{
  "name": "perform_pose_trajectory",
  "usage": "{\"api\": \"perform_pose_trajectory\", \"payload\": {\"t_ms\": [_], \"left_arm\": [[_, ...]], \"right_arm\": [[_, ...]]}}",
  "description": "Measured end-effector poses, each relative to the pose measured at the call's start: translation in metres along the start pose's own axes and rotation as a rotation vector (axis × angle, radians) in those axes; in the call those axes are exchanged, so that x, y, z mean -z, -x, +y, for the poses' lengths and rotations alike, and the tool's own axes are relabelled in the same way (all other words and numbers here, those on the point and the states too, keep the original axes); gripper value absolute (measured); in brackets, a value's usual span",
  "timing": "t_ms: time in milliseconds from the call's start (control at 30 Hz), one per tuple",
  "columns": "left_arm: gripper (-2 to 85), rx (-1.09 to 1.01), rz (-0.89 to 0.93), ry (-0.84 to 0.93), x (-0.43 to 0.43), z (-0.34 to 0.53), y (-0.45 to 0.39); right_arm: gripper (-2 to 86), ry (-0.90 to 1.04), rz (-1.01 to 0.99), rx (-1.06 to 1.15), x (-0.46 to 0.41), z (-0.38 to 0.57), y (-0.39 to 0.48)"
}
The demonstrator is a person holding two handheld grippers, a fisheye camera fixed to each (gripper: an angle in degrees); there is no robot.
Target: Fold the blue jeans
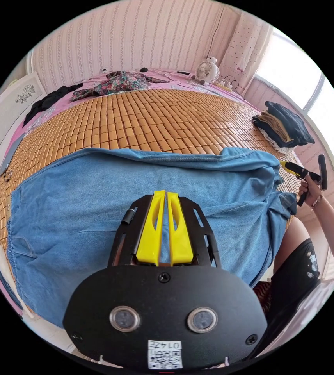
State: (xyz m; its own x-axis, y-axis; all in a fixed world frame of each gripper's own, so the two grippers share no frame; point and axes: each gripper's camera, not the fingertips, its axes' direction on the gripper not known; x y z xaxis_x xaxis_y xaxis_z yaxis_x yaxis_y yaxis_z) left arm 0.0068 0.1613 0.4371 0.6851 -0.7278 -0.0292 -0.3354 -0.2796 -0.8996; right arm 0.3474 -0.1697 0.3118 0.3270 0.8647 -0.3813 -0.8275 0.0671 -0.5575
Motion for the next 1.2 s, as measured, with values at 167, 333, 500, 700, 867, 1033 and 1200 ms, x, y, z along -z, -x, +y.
{"api": "perform_pose_trajectory", "payload": {"t_ms": [167,333,500,700,867,1033,1200], "left_arm": [[0.4,0.040,0.051,0.036,-0.019,-0.014,0.008],[3.5,0.032,0.046,0.011,-0.013,-0.027,0.010],[5.6,0.041,0.061,-0.053,0.004,-0.052,0.015],[5.8,0.026,0.046,-0.014,-0.008,-0.069,0.014],[4.8,0.035,0.011,0.066,-0.036,-0.070,0.012],[3.6,0.020,-0.046,0.078,-0.039,-0.077,0.008],[1.5,0.005,-0.053,0.111,-0.041,-0.088,0.009]], "right_arm": [[5.5,0.048,-0.337,-0.016,0.020,-0.021,-0.010],[3.0,-0.098,-0.437,0.105,0.094,-0.098,0.002],[5.8,-0.066,-0.223,0.179,0.102,-0.164,0.036],[7.0,0.122,-0.103,0.194,0.064,-0.098,0.034],[7.3,0.162,-0.063,0.184,0.060,-0.055,0.025],[5.2,0.127,-0.108,0.224,0.058,-0.055,0.032],[3.0,0.249,-0.184,0.256,0.040,-0.078,0.047]]}}
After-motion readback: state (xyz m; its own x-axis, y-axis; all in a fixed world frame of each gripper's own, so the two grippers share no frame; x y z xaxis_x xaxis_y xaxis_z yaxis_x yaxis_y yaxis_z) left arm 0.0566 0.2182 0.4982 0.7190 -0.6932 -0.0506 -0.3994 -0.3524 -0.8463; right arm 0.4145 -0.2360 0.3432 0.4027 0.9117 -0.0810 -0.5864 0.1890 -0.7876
